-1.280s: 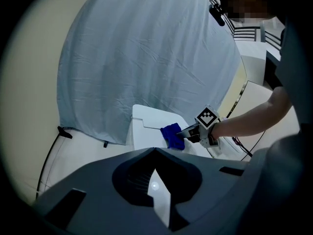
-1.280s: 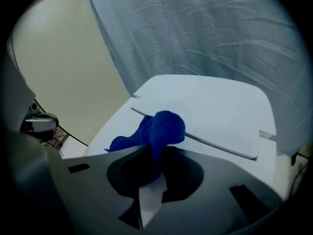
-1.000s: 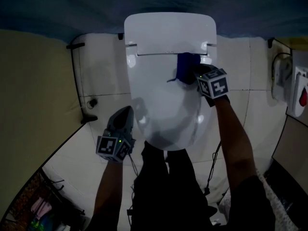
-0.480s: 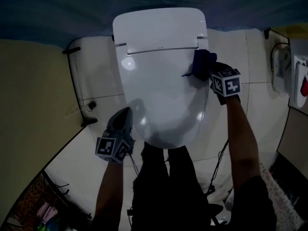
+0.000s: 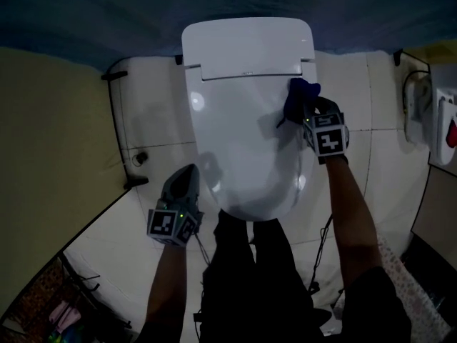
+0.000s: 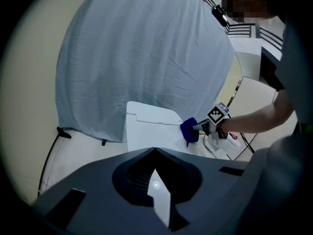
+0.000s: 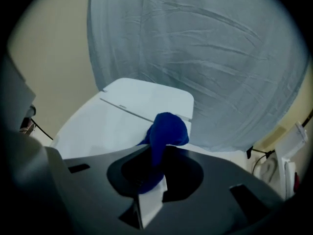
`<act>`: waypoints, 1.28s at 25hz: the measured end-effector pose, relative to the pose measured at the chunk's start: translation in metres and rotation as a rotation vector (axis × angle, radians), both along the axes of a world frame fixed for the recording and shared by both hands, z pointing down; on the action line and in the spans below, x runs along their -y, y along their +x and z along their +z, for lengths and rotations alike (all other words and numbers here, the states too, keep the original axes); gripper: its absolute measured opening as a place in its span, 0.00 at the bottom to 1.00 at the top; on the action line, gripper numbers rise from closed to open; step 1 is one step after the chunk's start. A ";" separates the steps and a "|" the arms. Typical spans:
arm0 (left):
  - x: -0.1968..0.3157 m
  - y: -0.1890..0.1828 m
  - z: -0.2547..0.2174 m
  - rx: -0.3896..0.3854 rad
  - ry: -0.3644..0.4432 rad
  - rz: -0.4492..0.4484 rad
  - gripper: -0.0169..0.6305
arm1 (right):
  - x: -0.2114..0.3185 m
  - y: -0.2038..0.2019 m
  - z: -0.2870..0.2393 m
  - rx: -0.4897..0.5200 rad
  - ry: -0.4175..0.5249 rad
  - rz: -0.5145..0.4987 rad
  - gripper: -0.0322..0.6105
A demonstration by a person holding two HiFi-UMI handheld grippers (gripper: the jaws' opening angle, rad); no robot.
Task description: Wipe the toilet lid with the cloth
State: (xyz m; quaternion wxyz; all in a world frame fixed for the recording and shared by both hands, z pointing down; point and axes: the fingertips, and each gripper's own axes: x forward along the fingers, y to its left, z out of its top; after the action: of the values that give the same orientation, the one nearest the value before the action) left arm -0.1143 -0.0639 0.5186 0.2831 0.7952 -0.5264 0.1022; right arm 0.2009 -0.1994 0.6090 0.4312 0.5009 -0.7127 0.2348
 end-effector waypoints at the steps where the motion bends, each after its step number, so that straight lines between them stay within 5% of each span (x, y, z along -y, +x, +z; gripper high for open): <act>1: -0.002 0.000 -0.003 -0.001 0.013 0.013 0.01 | -0.005 -0.018 -0.008 0.027 0.025 -0.019 0.14; 7: -0.012 -0.022 -0.015 -0.034 0.019 -0.055 0.01 | -0.048 -0.145 -0.060 0.199 0.112 -0.222 0.14; 13: -0.030 -0.068 -0.022 -0.015 0.008 -0.150 0.01 | -0.079 -0.274 -0.084 0.392 0.057 -0.352 0.14; 18: -0.051 -0.097 -0.014 -0.002 -0.014 -0.212 0.01 | -0.102 -0.343 -0.063 0.522 -0.068 -0.377 0.14; 22: -0.059 -0.102 -0.002 -0.015 -0.037 -0.220 0.01 | -0.096 -0.341 -0.016 0.425 -0.119 -0.376 0.14; 28: -0.056 -0.086 0.015 -0.011 -0.057 -0.178 0.01 | -0.076 -0.274 0.033 0.209 -0.143 -0.406 0.14; 32: -0.047 -0.068 0.021 -0.017 -0.073 -0.151 0.01 | -0.073 -0.242 0.040 0.164 -0.129 -0.413 0.14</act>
State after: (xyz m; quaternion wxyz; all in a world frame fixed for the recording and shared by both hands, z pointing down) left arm -0.1827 -0.0171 0.5392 0.3232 0.7432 -0.5784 0.0928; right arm -0.0408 -0.1260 0.6485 0.4420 0.2952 -0.8163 0.2264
